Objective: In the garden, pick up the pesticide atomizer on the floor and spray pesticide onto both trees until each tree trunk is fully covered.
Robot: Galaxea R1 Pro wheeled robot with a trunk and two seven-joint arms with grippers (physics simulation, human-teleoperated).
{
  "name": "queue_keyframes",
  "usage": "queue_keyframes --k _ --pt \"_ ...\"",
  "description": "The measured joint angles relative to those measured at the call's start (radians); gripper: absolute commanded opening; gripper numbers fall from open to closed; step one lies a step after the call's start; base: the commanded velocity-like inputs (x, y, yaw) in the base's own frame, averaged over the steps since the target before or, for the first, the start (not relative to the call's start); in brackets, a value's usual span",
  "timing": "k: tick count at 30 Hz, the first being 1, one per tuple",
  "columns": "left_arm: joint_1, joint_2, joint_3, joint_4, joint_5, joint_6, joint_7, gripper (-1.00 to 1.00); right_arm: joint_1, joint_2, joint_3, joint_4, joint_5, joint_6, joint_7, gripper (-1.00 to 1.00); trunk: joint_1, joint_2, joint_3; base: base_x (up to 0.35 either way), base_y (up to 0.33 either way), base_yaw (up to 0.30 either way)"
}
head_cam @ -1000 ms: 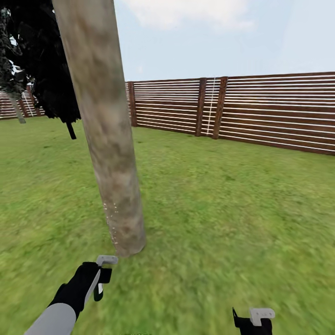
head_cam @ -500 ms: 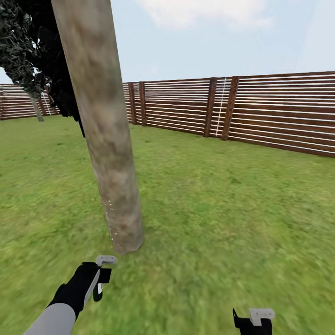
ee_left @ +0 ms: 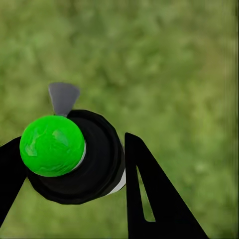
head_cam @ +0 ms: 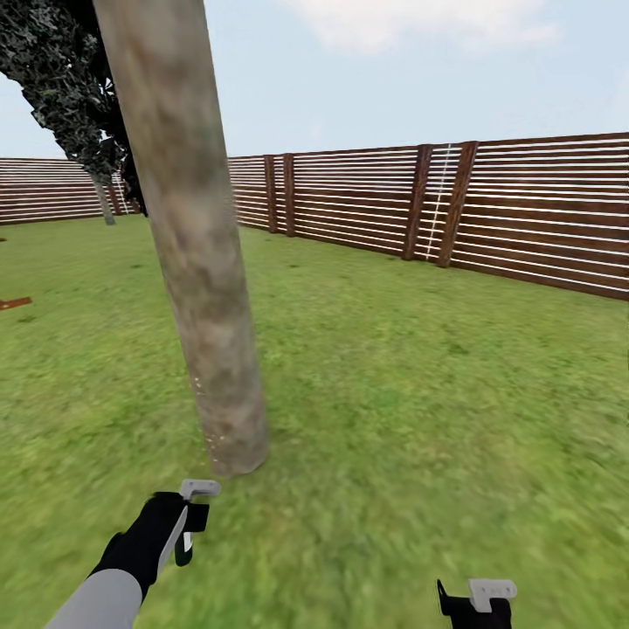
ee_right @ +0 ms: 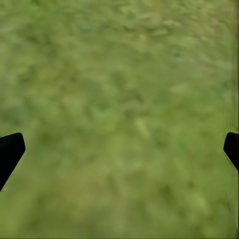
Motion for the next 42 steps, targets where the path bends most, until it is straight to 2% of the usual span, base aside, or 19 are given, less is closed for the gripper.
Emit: queue_keyframes --k 7,27,35,37,40,41,42 --pt "0.0 0.0 0.001 0.0 0.0 0.0 0.0 -1.0 0.0 0.003 0.0 0.0 0.0 0.0 0.0 1.0 0.0 0.0 0.0 0.0 -0.274 0.057" --pt "0.0 -0.002 0.002 -0.009 0.001 0.0 0.001 -1.0 0.0 0.004 0.0 0.0 0.0 0.0 0.0 1.0 0.0 0.0 0.0 0.043 -0.261 0.274" --pt "-0.016 -0.036 -0.008 -0.009 0.001 -0.004 -0.004 -1.0 -0.001 0.001 -0.001 -0.001 0.0 0.0 -0.002 1.0 0.0 0.0 0.0 0.0 -0.033 0.147" --pt "-0.018 -0.026 -0.008 -0.009 -0.005 -0.004 -0.01 -1.0 0.0 0.001 -0.001 -0.001 0.0 0.0 -0.002 1.0 0.0 0.0 0.0 0.0 0.0 0.004" --pt "-0.043 0.017 -0.008 -0.013 -0.006 0.003 -0.026 -1.0 0.0 0.001 -0.001 0.0 0.0 0.0 -0.002 1.0 0.0 0.0 0.0 0.0 0.0 0.0" --pt "-0.054 0.016 -0.009 -0.015 0.0 0.005 -0.036 -1.0 0.0 0.001 -0.001 0.0 0.0 0.0 -0.002 1.0 0.0 0.0 0.0 0.0 0.0 0.0" --pt "-0.067 0.001 -0.012 -0.015 0.007 0.01 -0.041 -1.0 0.0 0.001 -0.001 0.0 0.0 0.0 -0.002 1.0 0.0 0.0 0.0 0.0 0.0 0.0"
